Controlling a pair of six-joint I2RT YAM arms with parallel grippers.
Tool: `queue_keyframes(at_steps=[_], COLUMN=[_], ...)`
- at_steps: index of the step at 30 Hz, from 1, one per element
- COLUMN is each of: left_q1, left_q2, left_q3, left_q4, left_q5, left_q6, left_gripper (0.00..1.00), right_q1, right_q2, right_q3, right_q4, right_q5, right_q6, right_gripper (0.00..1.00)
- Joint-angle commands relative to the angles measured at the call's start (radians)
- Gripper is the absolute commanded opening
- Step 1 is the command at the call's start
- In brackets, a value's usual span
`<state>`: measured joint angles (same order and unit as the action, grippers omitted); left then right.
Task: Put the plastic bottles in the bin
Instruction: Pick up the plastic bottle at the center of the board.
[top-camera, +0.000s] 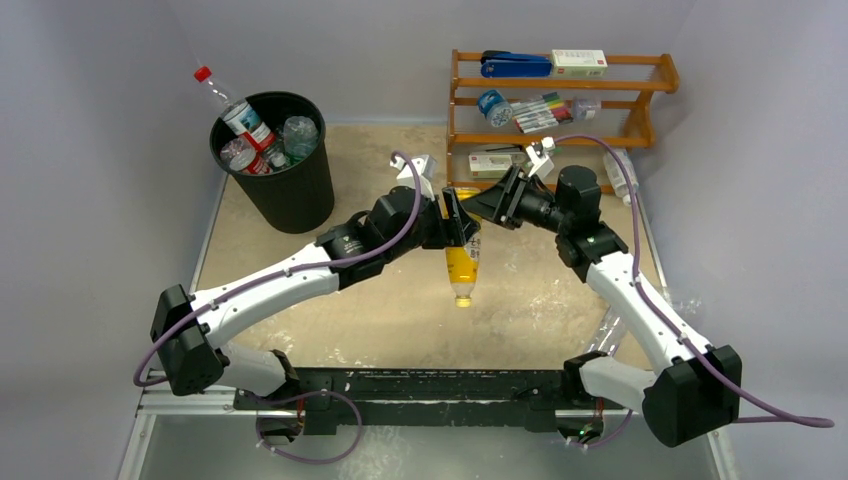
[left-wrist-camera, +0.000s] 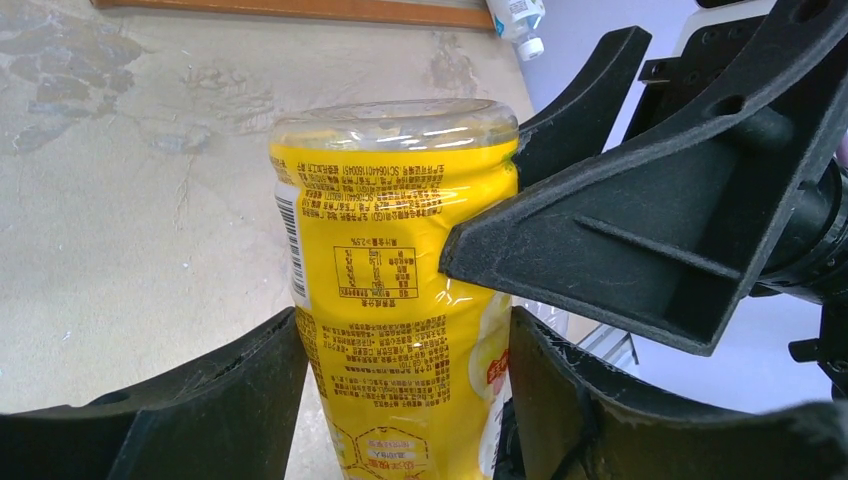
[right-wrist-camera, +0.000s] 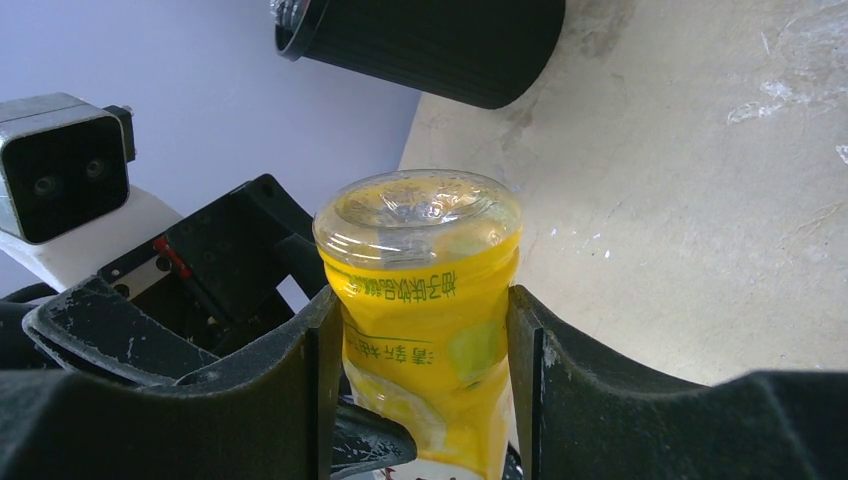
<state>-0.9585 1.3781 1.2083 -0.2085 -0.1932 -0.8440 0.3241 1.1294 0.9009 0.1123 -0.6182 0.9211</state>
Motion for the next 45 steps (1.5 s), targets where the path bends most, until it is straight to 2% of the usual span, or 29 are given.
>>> queue_keyframes(at_steps=[1, 6, 11, 20, 27, 34, 39, 45], left_q1=[-0.003, 0.000, 0.040, 0.256, 0.462, 0.712, 0.891, 1.015], left_q2=[0.004, -0.002, -0.001, -0.052, -0.014, 0.062, 0.152, 0.251], left_q3=[0.059, 0.106, 0.162, 0.236, 0.436, 0.667, 0.859, 0.984], left_q4=[0.025, -0.049, -0.134, -0.243, -0.383, -0.465, -0.482, -0.437], left_q5=[-0.021, -0.055, -0.060, 0.027, 0.083, 0.174, 0.265, 0.320], left_q6=[0.035, 0.075, 0.108, 0.178, 0.284, 0.346, 0.332, 0.303], left_gripper=[0.45, 0.45, 0.44, 0.44, 0.45, 0.45, 0.45, 0.45], right_q1=[0.010, 0.010, 0.010, 0.010, 0.010, 0.010, 0.010, 0.010], right_q2=[-0.020, -0.024, -0.049, -0.132, -0.154, -0.172, -0.175, -0.177], right_q3=[0.004, 0.045, 0.105, 0.097, 0.031, -0.007, -0.021, -0.033], right_q4=[0.034, -0.040, -0.186, -0.288, -0.284, -0.286, -0.286, -0.303], right_q5=[-0.031, -0.002, 0.072, 0.147, 0.138, 0.135, 0.137, 0.137], right_q6=[0.010, -0.036, -0.101, -0.106, -0.111, -0.113, -0.122, -0.129], right_gripper=[0.43, 0.76, 0.89, 0.92, 0.92, 0.92, 0.92, 0.92])
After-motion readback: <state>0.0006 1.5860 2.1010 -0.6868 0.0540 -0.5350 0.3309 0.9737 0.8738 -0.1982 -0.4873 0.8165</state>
